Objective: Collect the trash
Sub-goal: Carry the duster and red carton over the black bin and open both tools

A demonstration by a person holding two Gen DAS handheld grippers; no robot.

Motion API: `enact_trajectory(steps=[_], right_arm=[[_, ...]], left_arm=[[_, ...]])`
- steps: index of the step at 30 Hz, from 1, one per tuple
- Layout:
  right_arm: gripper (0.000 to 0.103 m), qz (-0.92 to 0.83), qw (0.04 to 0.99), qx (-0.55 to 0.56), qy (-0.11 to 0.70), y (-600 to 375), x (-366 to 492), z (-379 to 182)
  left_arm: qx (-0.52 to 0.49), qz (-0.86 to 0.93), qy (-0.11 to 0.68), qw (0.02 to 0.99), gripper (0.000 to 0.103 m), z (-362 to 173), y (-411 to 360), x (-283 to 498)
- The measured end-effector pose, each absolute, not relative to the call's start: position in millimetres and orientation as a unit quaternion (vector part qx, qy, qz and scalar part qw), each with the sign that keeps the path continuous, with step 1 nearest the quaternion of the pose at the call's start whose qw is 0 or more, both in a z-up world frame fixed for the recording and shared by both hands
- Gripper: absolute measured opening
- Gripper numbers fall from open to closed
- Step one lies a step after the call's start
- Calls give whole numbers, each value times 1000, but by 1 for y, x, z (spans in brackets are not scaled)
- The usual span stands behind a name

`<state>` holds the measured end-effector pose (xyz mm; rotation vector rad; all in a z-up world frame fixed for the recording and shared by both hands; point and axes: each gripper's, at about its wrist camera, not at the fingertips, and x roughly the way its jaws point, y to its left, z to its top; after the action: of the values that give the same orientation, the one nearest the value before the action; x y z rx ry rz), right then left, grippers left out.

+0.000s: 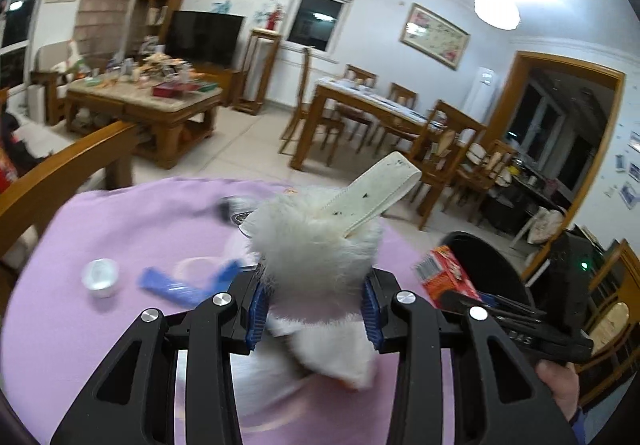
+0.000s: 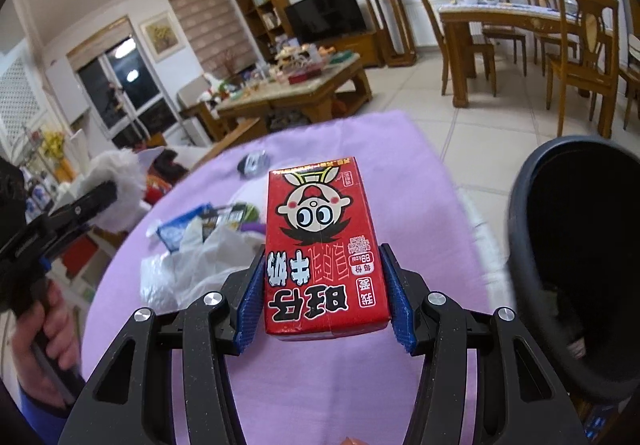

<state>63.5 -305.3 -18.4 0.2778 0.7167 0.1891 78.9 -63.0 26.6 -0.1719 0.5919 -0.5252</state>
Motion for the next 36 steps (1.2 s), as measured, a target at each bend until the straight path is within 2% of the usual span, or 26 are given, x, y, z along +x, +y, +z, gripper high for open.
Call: enact_trajectory(steps=[11, 19, 27, 36], right_arm=[[53, 23, 937, 184, 298, -427, 28, 12], [53, -27, 925, 238, 296, -518, 3, -8], [53, -41, 916, 264, 300, -558, -10, -34], [53, -42, 906, 288, 309, -567, -7, -59]], left_arm=[[-41, -353, 308, 883, 39, 25, -207, 76], [-22, -398, 337, 853, 39, -1, -291, 74], [-4, -406, 363, 839, 39, -24, -339, 84], [9, -399, 382, 833, 39, -43, -359, 92]])
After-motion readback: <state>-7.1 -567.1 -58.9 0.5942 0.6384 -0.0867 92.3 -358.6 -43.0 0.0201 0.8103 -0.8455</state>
